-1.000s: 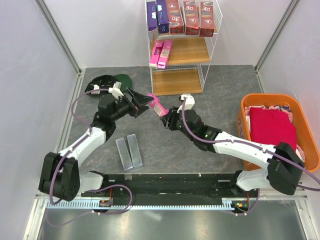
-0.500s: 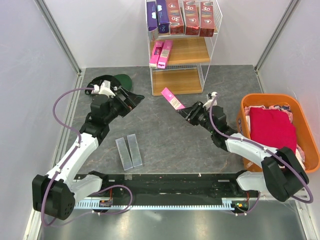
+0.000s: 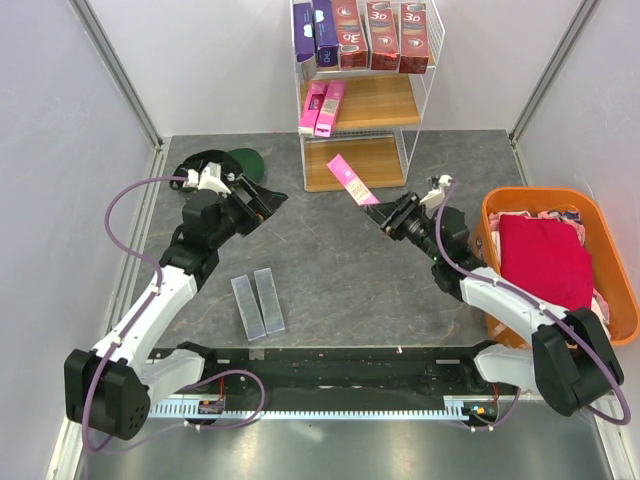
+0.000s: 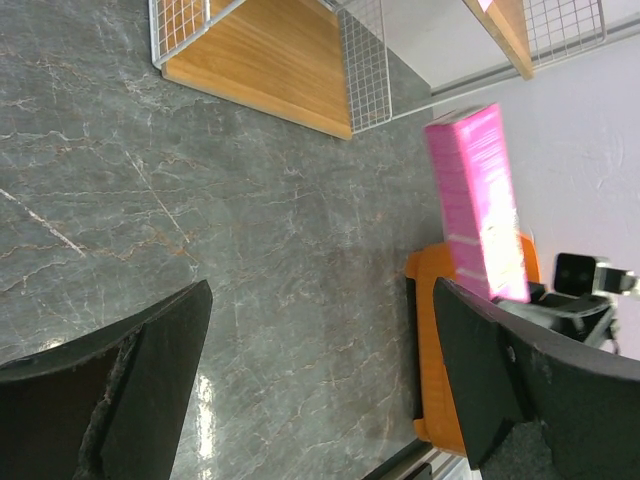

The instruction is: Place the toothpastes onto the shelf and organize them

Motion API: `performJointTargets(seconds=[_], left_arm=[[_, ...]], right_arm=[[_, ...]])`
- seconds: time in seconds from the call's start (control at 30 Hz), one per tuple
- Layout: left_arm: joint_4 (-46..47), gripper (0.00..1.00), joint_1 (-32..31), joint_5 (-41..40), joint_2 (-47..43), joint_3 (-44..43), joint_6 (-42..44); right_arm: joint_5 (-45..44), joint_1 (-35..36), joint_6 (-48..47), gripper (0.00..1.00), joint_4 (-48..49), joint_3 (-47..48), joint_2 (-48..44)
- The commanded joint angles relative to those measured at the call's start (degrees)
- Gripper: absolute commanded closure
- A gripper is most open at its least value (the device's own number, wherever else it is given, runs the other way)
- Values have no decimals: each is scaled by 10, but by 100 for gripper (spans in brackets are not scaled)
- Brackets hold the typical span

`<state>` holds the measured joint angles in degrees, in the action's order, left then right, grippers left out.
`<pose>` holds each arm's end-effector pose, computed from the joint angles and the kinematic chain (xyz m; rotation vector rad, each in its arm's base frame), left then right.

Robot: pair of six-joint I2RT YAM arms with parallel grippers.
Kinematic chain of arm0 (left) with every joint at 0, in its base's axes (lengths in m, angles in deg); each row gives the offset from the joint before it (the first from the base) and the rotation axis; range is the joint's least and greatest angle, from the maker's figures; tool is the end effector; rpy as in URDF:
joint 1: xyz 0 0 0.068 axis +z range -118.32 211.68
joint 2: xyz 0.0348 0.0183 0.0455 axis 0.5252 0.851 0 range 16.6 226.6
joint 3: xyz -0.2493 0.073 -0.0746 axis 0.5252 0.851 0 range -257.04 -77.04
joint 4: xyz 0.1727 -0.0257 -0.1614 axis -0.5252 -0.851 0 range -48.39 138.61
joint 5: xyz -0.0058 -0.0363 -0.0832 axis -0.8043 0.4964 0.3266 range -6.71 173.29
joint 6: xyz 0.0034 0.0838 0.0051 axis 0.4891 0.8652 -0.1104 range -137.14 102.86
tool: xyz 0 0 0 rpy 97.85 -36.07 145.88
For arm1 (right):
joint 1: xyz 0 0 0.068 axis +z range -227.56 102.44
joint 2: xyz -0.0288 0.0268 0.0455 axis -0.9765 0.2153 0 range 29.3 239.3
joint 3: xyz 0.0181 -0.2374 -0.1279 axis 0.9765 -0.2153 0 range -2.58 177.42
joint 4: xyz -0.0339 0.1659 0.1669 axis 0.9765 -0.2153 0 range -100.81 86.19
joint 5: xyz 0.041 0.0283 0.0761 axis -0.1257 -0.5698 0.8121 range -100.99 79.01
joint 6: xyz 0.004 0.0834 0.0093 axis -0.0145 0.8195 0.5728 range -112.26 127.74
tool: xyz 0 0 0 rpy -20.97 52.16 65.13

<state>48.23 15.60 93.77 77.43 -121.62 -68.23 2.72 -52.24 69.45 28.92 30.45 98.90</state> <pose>0.2466 -0.0851 0.2959 -0.4642 1.9195 -0.9622 0.2512 0.1382 0.2662 0.3714 1.7808 1.3219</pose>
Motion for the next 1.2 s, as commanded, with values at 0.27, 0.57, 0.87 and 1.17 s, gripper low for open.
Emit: performJointTargets(seconds=[0.27, 0.57, 0.87, 1.17], left_arm=[[-8, 1, 3, -20, 2, -17, 29], [-12, 1, 3, -23, 6, -18, 34], [-16, 1, 3, -24, 1, -20, 36], [-21, 1, 3, -26, -8, -17, 37]], right_arm=[[-82, -26, -31, 76, 43, 172, 67], [-132, -37, -16, 76, 14, 311, 197], [-132, -40, 60, 75, -8, 427, 313], [-151, -38, 85, 75, -28, 458, 349]])
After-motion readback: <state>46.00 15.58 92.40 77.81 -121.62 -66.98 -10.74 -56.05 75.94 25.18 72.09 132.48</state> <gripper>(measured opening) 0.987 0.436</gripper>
